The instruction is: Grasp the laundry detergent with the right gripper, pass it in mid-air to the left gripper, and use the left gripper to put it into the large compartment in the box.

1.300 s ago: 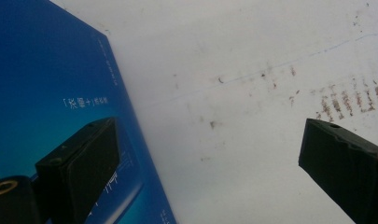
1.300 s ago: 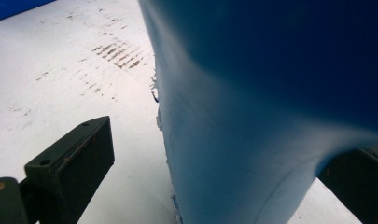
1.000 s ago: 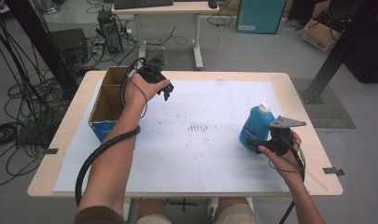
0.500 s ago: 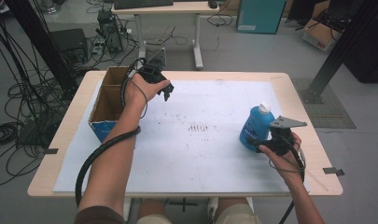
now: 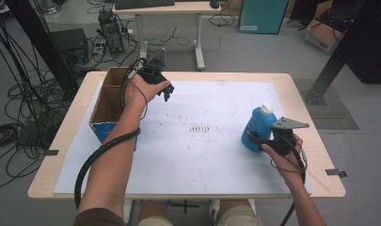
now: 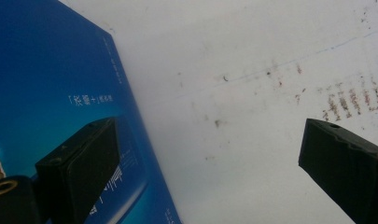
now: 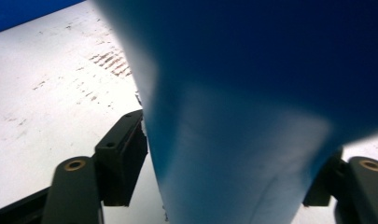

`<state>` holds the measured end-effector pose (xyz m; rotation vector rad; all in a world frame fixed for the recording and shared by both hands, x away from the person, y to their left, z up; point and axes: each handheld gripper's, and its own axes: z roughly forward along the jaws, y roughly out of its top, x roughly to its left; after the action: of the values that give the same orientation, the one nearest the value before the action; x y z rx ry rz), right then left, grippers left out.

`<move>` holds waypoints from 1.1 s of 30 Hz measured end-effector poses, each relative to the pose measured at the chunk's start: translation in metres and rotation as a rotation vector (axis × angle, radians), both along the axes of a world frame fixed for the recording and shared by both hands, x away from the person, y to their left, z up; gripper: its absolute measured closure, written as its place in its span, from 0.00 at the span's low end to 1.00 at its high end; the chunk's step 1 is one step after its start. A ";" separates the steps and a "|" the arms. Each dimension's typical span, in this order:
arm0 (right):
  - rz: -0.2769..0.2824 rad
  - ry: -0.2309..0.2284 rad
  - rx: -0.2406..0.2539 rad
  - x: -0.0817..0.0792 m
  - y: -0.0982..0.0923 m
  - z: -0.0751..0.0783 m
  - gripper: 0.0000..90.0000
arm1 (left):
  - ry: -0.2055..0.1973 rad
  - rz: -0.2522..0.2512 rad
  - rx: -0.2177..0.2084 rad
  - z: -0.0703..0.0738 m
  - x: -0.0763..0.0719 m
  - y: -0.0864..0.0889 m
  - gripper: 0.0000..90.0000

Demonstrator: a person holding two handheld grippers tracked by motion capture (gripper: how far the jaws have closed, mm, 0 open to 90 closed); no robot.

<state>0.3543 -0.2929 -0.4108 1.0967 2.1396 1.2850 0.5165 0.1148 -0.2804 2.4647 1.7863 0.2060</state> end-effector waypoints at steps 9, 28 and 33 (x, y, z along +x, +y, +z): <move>0.002 -0.009 0.003 0.000 -0.002 -0.002 0.43 | 0.000 -0.002 0.008 0.000 0.000 -0.001 0.06; 0.013 -0.024 -0.007 0.000 -0.001 -0.002 0.46 | -0.003 -0.002 0.011 0.000 -0.001 0.000 0.06; 0.013 -0.020 -0.005 0.001 -0.001 -0.002 0.46 | -0.006 0.000 0.010 0.001 -0.001 -0.001 0.06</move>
<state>0.3548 -0.2940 -0.4127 1.0654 2.1375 1.2897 0.5154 0.1137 -0.2795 2.4682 1.7879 0.2227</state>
